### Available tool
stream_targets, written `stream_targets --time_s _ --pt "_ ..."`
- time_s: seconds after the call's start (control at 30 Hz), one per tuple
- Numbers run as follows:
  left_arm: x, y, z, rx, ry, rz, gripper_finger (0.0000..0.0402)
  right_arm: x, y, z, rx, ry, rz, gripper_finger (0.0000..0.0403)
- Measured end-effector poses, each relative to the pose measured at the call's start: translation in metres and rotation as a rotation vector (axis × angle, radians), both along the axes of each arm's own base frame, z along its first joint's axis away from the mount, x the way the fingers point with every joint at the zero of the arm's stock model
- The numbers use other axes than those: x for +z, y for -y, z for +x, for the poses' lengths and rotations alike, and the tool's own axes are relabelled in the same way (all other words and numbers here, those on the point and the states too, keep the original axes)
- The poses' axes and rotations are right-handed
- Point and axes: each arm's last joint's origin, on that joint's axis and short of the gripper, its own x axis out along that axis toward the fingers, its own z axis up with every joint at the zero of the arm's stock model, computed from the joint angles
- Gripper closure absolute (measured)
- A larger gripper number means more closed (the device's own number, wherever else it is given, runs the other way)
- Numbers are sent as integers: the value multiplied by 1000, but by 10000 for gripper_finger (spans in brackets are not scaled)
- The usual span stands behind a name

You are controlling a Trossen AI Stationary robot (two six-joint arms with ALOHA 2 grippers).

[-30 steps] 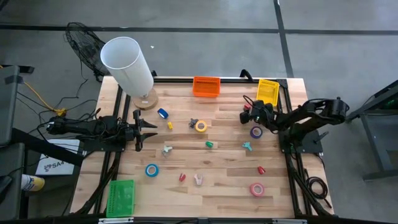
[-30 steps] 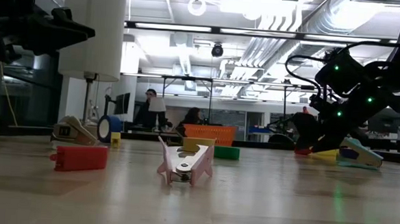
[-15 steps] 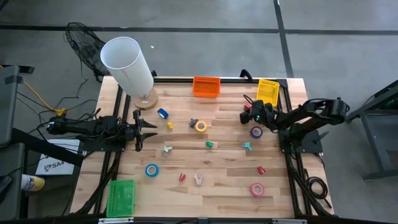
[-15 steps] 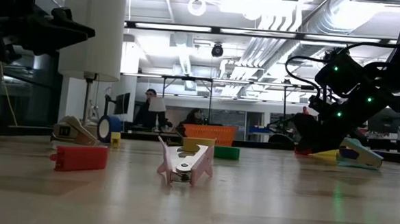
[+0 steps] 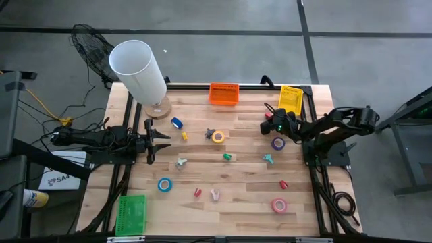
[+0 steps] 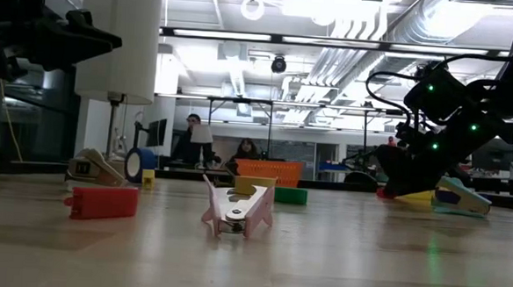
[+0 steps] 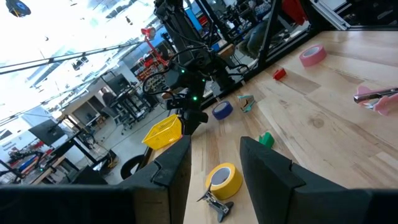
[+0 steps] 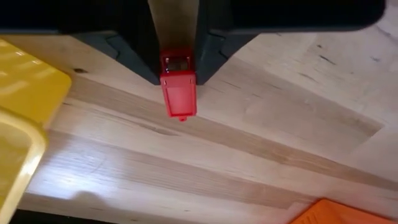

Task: Pick and place Stapler, Stapler remover, tape
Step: Put the top mini red stapler into the yellow bin

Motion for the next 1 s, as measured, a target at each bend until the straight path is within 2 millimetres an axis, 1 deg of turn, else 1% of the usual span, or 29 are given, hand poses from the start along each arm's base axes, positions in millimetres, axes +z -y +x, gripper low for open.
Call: stream_targets --time_s 0.07,0.17,0.33,0.43,0.57,0.77,0.87,1.0 --pt "0 0 0 0 0 0 266 0 0 0 5 4 3 342" --pt "0 0 0 0 0 0 266 0 0 0 5 4 4 343" --pt "0 0 0 0 0 0 266 1 0 1 6 22 9 330" --pt "0 0 0 0 0 0 266 3 1 4 22 64 3 331" --pt "0 0 0 0 0 0 266 8 2 7 46 116 -13 344" --pt "0 0 0 0 0 0 266 13 3 10 63 170 -41 340" --pt "0 0 0 0 0 0 266 18 3 10 54 191 -60 339" --pt "0 0 0 0 0 0 266 30 3 9 57 247 -97 342"
